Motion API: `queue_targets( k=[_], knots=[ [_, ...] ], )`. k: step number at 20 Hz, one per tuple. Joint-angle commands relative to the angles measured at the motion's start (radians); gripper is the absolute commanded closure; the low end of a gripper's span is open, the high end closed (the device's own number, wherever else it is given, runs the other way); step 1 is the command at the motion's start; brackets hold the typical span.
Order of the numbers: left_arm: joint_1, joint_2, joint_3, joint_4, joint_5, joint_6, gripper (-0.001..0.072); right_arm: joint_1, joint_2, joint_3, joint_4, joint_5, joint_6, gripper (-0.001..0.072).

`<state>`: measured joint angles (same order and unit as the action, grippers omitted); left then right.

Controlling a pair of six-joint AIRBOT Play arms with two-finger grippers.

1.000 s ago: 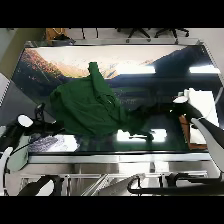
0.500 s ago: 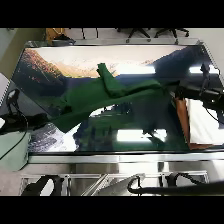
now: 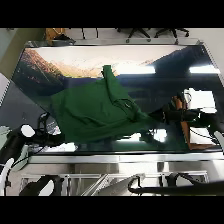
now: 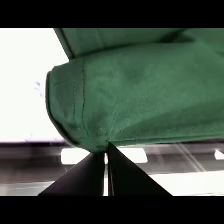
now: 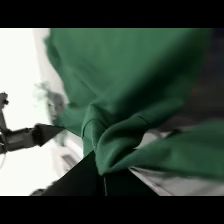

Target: Fold the shirts.

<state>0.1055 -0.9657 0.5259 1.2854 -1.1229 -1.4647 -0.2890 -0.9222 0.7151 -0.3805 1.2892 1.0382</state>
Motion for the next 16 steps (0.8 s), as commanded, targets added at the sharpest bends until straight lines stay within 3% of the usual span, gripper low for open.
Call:
queue_targets(
  k=[1, 2, 3, 6, 7, 8, 11, 16],
  knots=[
    [-0.011, -0.055, -0.02, -0.005, 0.011, 0.002, 0.0696, -0.04, 0.002, -0.013, -0.075, -0.027, -0.074, 0.0516],
    [-0.011, -0.056, -0.02, -0.005, 0.016, 0.002, 0.0696, -0.067, 0.002, 0.001, -0.077, -0.016, -0.1, 0.0317],
    [-0.011, -0.055, -0.019, -0.005, 0.018, 0.002, 0.0696, -0.096, 0.002, 0.023, -0.078, 0.004, -0.126, 0.0246],
    [-0.011, -0.055, -0.019, -0.005, 0.009, 0.002, 0.0696, -0.159, 0.002, 0.097, -0.136, 0.065, -0.183, 0.0225],
    [-0.011, -0.055, -0.019, -0.005, 0.009, 0.002, 0.0696, -0.164, 0.002, 0.11, -0.177, 0.066, -0.183, 0.0111],
    [-0.011, -0.055, -0.019, -0.005, 0.009, 0.002, 0.0696, -0.163, 0.001, 0.109, -0.222, 0.066, -0.182, 0.0057],
    [-0.011, -0.055, -0.019, -0.005, 0.009, 0.002, 0.0696, -0.13, -0.014, 0.085, -0.322, 0.066, -0.179, 0.0057],
    [-0.011, -0.055, -0.019, -0.005, -0.005, 0.002, 0.0696, 0.008, -0.023, 0.063, -0.318, 0.164, -0.179, 0.0057]
  ],
)
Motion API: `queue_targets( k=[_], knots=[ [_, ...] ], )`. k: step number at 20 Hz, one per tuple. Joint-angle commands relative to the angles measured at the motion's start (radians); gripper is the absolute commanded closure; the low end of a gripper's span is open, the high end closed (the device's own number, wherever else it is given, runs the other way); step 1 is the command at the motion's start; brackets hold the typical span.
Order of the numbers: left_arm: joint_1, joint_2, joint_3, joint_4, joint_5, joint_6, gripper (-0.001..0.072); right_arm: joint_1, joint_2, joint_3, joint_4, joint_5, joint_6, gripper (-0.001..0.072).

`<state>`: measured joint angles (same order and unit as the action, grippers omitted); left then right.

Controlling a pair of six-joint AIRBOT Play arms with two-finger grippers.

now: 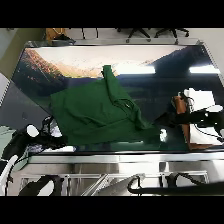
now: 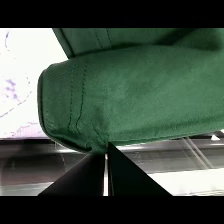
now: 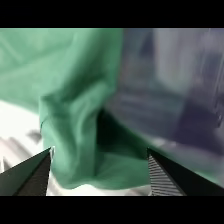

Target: Fold the shirts.

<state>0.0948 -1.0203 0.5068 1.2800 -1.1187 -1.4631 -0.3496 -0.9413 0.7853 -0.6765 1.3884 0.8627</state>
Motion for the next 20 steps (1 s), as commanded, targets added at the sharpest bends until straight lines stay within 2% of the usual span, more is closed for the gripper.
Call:
queue_targets(
  k=[1, 3, 4, 5, 7, 8, 11, 14, 17, 19, 20],
  knots=[
    [0.0, -0.001, 0.0, 0.0, -0.01, 0.0, 0.0695, 0.105, -0.004, -0.007, -0.02, 0.083, -0.003, 0.0057],
    [-0.001, -0.001, -0.001, 0.001, -0.014, 0.0, 0.0695, 0.165, -0.006, -0.007, -0.021, 0.081, -0.005, 0.0074],
    [-0.001, -0.001, -0.001, 0.001, -0.015, 0.0, 0.0695, 0.185, -0.008, -0.007, -0.021, 0.077, -0.014, 0.0182],
    [-0.001, -0.001, -0.001, 0.001, -0.015, 0.0, 0.0696, 0.197, -0.008, -0.007, -0.02, 0.078, -0.026, 0.0364],
    [-0.001, 0.0, 0.0, 0.0, -0.016, 0.0, 0.0696, 0.202, -0.008, -0.006, -0.02, 0.079, -0.026, 0.0562],
    [0.0, 0.006, 0.0, 0.0, -0.016, 0.0, 0.0696, 0.2, -0.008, -0.006, -0.02, 0.079, -0.025, 0.0693],
    [0.0, 0.091, 0.027, 0.0, -0.023, 0.0, 0.0696, 0.2, -0.008, 0.008, 0.025, 0.076, -0.026, 0.0698],
    [0.003, 0.209, 0.224, 0.0, -0.125, 0.0, 0.0697, 0.19, 0.0, 0.141, 0.303, 0.076, -0.061, 0.0698],
    [0.069, 0.296, 0.661, 0.0, -0.204, -0.011, 0.0696, 0.088, 0.016, 0.514, 0.804, 0.04, -0.136, 0.0698],
    [0.147, 0.317, 0.999, 0.003, -0.188, -0.035, 0.0696, -0.011, 0.04, 0.779, 0.974, -0.1, -0.166, 0.0698],
    [0.195, 0.315, 1.181, 0.004, -0.172, -0.038, 0.0696, -0.053, 0.054, 0.887, 0.97, -0.174, -0.169, 0.0698]
  ],
)
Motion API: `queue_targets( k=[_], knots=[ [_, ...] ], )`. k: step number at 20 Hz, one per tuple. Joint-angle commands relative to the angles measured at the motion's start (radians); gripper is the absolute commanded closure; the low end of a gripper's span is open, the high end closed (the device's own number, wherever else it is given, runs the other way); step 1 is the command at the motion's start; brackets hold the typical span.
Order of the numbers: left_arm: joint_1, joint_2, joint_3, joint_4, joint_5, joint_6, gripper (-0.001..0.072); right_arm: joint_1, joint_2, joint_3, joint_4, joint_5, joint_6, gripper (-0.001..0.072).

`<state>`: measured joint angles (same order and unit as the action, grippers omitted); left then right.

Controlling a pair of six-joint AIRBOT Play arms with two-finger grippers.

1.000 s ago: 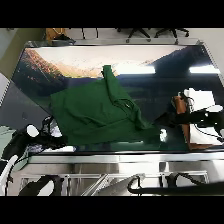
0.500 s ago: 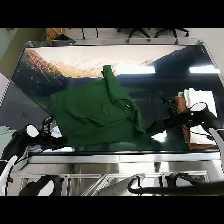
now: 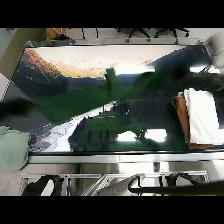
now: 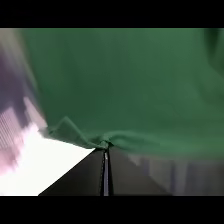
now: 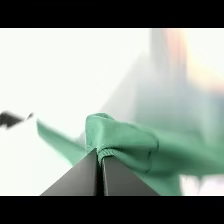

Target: Fold the shirts.

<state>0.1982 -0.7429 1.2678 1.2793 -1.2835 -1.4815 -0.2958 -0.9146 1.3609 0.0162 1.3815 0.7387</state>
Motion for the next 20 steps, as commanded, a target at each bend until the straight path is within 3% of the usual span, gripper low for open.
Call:
queue_targets(
  k=[1, 4, 7, 13, 15, 17, 20],
  knots=[
    [0.142, 0.027, 0.579, 0.005, 0.011, -0.02, 0.0697, -0.153, 0.044, 0.417, 0.255, -0.244, -0.044, 0.0698],
    [0.217, -0.055, 0.951, 0.004, 0.028, -0.042, 0.0696, -0.233, 0.098, 0.612, 0.188, -0.427, -0.051, 0.0697],
    [0.155, -0.117, 1.057, 0.005, 0.042, -0.031, 0.0696, -0.254, 0.137, 0.672, 0.068, -0.49, -0.074, 0.0697],
    [-0.065, -0.13, 0.655, 0.023, 0.237, 0.049, 0.0696, -0.249, 0.001, 0.669, 0.047, -0.25, -0.051, 0.0697],
    [-0.114, -0.194, 0.571, 0.094, 0.23, 0.049, 0.0696, -0.196, -0.076, 0.632, 0.027, -0.204, -0.043, 0.0697],
    [-0.136, -0.293, 0.508, 0.117, 0.225, 0.053, 0.0696, -0.038, -0.169, 0.56, -0.13, -0.238, -0.042, 0.0697],
    [-0.14, -0.493, 0.423, 0.119, 0.265, 0.101, 0.0696, 0.232, -0.352, 0.457, -0.467, -0.469, -0.027, 0.0697]
  ],
)
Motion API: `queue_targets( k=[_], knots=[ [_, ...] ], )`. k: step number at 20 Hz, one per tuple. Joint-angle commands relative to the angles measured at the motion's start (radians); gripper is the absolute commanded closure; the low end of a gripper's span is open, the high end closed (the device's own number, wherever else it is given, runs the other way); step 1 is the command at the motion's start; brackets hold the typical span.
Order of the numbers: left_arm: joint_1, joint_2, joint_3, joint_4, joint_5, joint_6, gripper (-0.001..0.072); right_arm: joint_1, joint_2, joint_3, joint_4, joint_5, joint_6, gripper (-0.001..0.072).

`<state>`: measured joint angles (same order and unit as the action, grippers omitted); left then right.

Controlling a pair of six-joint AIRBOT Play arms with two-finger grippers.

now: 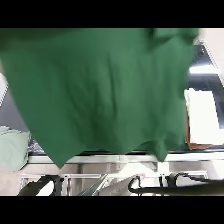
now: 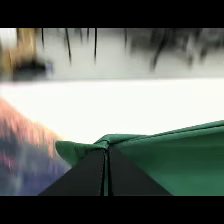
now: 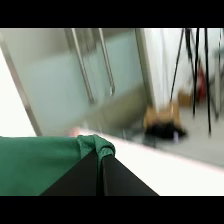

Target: Fold the shirts.

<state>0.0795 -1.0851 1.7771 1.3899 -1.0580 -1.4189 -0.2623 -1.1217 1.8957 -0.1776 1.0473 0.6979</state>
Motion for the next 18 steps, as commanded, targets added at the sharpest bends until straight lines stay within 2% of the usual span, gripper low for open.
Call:
queue_targets(
  k=[1, 3, 6, 10, 11, 12, 13, 14, 15, 18],
  knots=[
    [-0.011, -0.232, -0.107, 0.008, 0.072, 0.043, 0.0696, 0.262, -0.229, -0.094, -0.353, -0.229, 0.019, 0.0697],
    [0.01, -0.389, -0.118, 0.007, 0.102, 0.043, 0.0695, 0.337, -0.404, -0.095, -0.41, -0.36, 0.051, 0.0697],
    [0.025, -0.599, -0.049, 0.005, 0.078, 0.043, 0.0695, 0.378, -0.593, -0.094, -0.371, -0.472, 0.077, 0.0697],
    [0.023, -0.743, 0.111, 0.001, 0.027, 0.04, 0.0694, 0.367, -0.644, -0.092, -0.308, -0.494, 0.077, 0.0693],
    [0.022, -0.764, 0.154, -0.002, -0.016, 0.039, 0.0684, 0.36, -0.634, -0.09, -0.308, -0.49, 0.077, 0.062],
    [0.022, -0.776, 0.193, -0.002, -0.064, 0.039, 0.0503, 0.35, -0.621, -0.084, -0.308, -0.47, 0.077, 0.0436],
    [0.022, -0.777, 0.224, -0.002, -0.112, 0.038, 0.0089, 0.332, -0.599, -0.079, -0.309, -0.425, 0.077, 0.0349],
    [0.028, -0.768, 0.246, -0.001, -0.149, 0.018, 0.0017, 0.307, -0.571, -0.079, -0.309, -0.357, 0.077, 0.0344],
    [0.042, -0.746, 0.252, -0.001, -0.19, -0.015, 0.0018, 0.276, -0.542, -0.079, -0.311, -0.275, 0.091, 0.0344],
    [0.099, -0.645, 0.164, -0.002, -0.33, -0.039, 0.0019, 0.146, -0.45, -0.079, -0.404, 0.026, 0.264, 0.0348]
  ],
)
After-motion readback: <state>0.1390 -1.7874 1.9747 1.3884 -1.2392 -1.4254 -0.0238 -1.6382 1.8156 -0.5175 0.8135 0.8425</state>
